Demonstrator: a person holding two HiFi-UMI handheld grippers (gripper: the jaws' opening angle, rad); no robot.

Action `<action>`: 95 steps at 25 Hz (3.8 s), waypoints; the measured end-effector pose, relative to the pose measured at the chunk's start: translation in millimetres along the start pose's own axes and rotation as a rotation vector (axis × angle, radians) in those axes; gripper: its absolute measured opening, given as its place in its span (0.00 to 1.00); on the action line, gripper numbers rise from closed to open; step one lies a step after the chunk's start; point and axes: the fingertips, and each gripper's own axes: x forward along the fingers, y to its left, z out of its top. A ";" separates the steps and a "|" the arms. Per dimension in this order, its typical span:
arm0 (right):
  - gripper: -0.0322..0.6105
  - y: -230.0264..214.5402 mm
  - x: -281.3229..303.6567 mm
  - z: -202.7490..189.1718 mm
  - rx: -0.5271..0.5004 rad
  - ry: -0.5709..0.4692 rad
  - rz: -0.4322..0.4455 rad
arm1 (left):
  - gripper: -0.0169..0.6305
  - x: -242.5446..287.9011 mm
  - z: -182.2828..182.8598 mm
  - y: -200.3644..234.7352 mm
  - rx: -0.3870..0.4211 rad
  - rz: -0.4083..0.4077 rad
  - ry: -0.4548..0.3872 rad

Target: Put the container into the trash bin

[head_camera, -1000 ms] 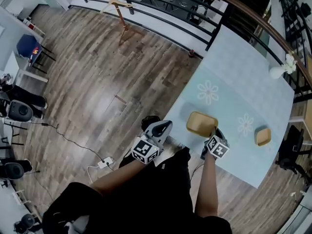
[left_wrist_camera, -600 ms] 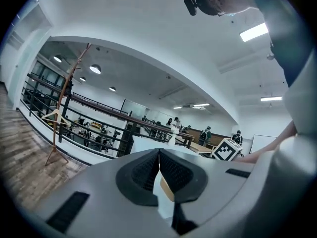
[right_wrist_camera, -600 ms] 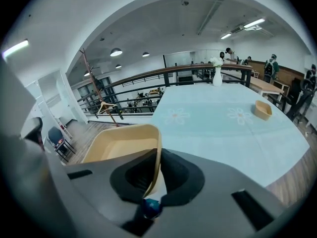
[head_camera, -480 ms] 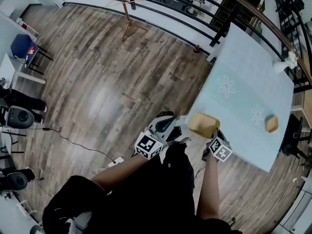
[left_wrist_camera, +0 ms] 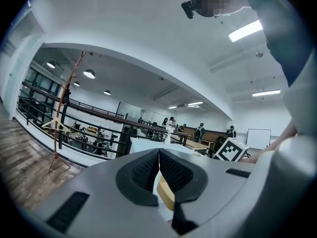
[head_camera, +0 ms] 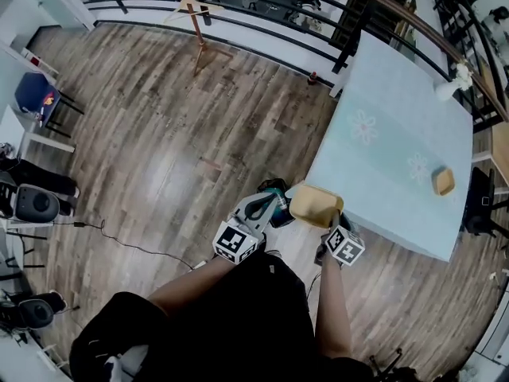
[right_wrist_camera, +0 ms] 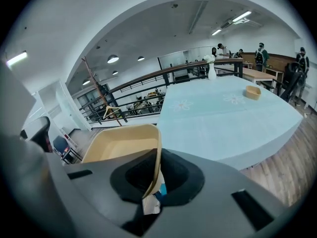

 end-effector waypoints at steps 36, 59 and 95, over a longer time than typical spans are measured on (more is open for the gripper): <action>0.11 49.7 57.3 -215.3 0.593 0.110 -0.338 | 0.05 17.3 -68.6 61.2 0.052 -0.471 0.316; 0.26 -22.8 235.4 -319.4 0.729 0.166 -0.386 | 0.05 48.2 -197.3 114.8 0.151 -0.549 0.552; 0.15 -31.3 -44.8 -147.4 0.538 -0.090 -0.118 | 0.05 61.9 -116.4 -151.8 0.139 -0.645 0.386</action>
